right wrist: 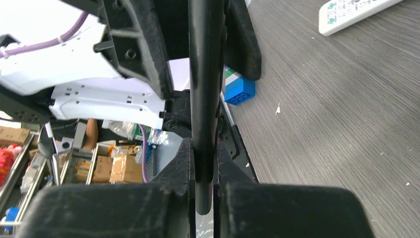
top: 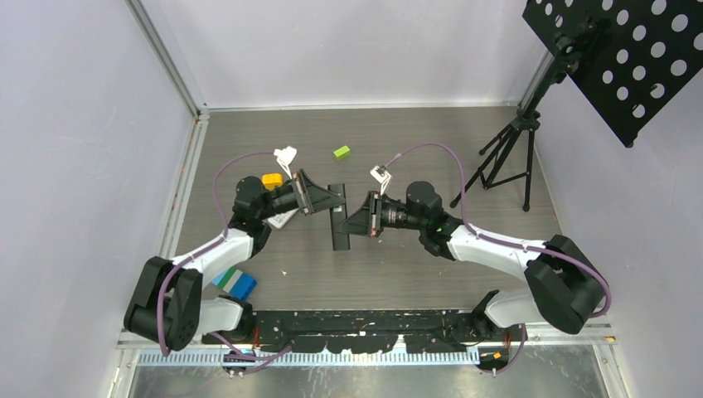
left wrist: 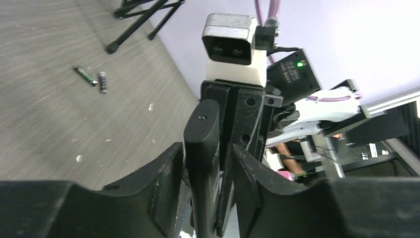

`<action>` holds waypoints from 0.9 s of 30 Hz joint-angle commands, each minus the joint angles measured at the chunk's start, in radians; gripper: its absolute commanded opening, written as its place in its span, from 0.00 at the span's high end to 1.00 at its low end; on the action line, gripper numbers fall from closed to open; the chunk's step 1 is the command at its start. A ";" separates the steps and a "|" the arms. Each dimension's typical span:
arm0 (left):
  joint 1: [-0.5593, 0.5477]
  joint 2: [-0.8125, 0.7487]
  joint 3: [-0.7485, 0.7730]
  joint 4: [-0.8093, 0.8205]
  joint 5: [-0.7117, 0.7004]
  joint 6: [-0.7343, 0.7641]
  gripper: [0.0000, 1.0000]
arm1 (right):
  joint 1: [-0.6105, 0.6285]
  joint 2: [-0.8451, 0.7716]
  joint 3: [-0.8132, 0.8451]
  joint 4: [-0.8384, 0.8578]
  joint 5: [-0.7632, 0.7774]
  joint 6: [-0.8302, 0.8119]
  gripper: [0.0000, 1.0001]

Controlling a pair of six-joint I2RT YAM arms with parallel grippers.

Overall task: Load the batteries into the remote control
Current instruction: Turn over the remote control at the center of the board.

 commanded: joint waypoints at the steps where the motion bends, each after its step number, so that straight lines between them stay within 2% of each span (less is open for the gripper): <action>1: -0.002 -0.074 0.021 -0.265 -0.115 0.200 0.44 | 0.006 -0.024 0.044 -0.041 0.126 0.013 1.00; 3: -0.002 -0.101 0.039 -0.402 -0.174 0.296 0.27 | 0.006 -0.052 0.083 -0.165 0.186 -0.033 1.00; 7: -0.002 -0.137 0.086 -0.649 -0.375 0.433 0.01 | 0.002 -0.092 0.184 -0.488 0.390 -0.199 1.00; 11: -0.002 -0.127 0.081 -0.686 -0.560 0.477 0.00 | -0.029 -0.025 0.362 -0.843 0.634 -0.344 1.00; 15: -0.002 -0.075 0.136 -0.811 -0.688 0.537 0.00 | -0.084 0.136 0.550 -1.093 0.984 -0.431 1.00; 21: 0.000 -0.036 0.206 -0.937 -0.781 0.616 0.02 | -0.211 0.476 0.804 -1.295 1.299 -0.509 1.00; 24: 0.000 -0.022 0.228 -0.994 -0.848 0.636 0.02 | -0.249 0.611 0.931 -1.382 1.378 -0.542 1.00; 27: -0.001 0.004 0.253 -1.057 -0.894 0.642 0.02 | -0.267 0.678 0.990 -1.394 1.440 -0.569 0.99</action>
